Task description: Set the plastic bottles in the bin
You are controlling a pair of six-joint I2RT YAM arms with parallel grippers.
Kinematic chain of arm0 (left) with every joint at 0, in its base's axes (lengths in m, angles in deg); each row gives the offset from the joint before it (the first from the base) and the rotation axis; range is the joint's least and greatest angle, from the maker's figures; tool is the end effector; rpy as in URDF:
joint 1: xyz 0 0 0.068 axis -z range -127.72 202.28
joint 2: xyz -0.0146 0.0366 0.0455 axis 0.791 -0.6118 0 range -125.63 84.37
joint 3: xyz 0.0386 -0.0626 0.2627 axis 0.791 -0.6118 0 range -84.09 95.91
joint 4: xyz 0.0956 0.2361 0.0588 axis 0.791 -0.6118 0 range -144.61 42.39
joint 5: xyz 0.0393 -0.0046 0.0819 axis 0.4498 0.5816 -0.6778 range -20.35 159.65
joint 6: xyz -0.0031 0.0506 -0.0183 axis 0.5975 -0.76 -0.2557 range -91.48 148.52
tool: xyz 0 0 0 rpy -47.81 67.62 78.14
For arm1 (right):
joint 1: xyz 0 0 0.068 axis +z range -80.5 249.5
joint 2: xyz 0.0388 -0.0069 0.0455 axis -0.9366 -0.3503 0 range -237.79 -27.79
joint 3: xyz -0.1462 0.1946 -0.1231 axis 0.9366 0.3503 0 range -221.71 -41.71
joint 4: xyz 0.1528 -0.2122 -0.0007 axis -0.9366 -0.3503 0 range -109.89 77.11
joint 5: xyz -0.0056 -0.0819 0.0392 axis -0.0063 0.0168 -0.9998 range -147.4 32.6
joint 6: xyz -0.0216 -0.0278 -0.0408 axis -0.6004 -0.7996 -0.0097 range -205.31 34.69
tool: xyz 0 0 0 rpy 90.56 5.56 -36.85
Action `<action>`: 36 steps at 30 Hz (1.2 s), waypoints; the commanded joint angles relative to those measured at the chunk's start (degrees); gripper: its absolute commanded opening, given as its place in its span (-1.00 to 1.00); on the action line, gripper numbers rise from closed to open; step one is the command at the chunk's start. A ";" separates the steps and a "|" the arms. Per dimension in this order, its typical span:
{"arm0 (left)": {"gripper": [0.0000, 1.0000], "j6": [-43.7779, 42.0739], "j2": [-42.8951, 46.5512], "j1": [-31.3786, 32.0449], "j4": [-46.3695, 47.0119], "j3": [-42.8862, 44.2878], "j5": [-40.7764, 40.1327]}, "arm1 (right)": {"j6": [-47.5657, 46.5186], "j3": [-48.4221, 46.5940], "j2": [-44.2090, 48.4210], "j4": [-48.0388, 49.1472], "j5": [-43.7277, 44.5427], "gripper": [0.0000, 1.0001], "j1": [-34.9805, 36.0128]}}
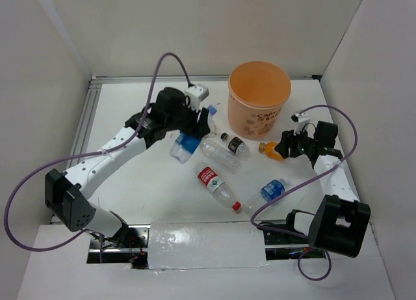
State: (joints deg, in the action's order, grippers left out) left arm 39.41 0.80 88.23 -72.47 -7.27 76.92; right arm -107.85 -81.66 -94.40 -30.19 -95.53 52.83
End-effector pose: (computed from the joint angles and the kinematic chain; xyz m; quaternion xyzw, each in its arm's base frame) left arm 0.2677 -0.1997 0.3493 0.2192 0.8437 -0.2443 0.4247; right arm 0.2311 -0.0462 0.2287 -0.1722 0.8622 0.1592 0.4490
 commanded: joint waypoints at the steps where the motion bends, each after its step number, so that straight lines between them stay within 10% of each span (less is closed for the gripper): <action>1: -0.94 3.33 -0.79 1.15 8.75 8.67 8.54 | -4.34 0.39 -0.10 -0.54 -4.67 0.40 -0.30; 15: -0.82 28.28 -28.12 2.20 56.13 35.39 8.91 | -12.70 2.68 2.71 -1.68 -8.36 0.58 -0.30; 23: -0.66 37.27 -42.55 2.20 56.33 49.39 2.85 | -13.75 3.29 3.24 -2.21 -8.36 0.61 -0.30; 27: -0.39 34.74 -45.10 2.20 51.07 50.97 -2.86 | -16.38 3.29 3.24 -1.68 -8.36 0.68 -0.30; 32: 1.00 31.47 -46.24 2.20 45.70 50.98 -4.72 | -22.80 4.35 3.24 1.03 -7.23 0.75 -0.30; 36: 1.00 28.48 -45.02 2.20 44.46 50.37 -3.58 | -29.82 4.96 1.58 4.02 -6.52 0.77 -0.30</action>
State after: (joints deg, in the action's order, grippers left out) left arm 71.19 -45.40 90.33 -29.66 41.32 74.03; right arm -130.80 -76.96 -92.48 -30.48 -102.04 52.83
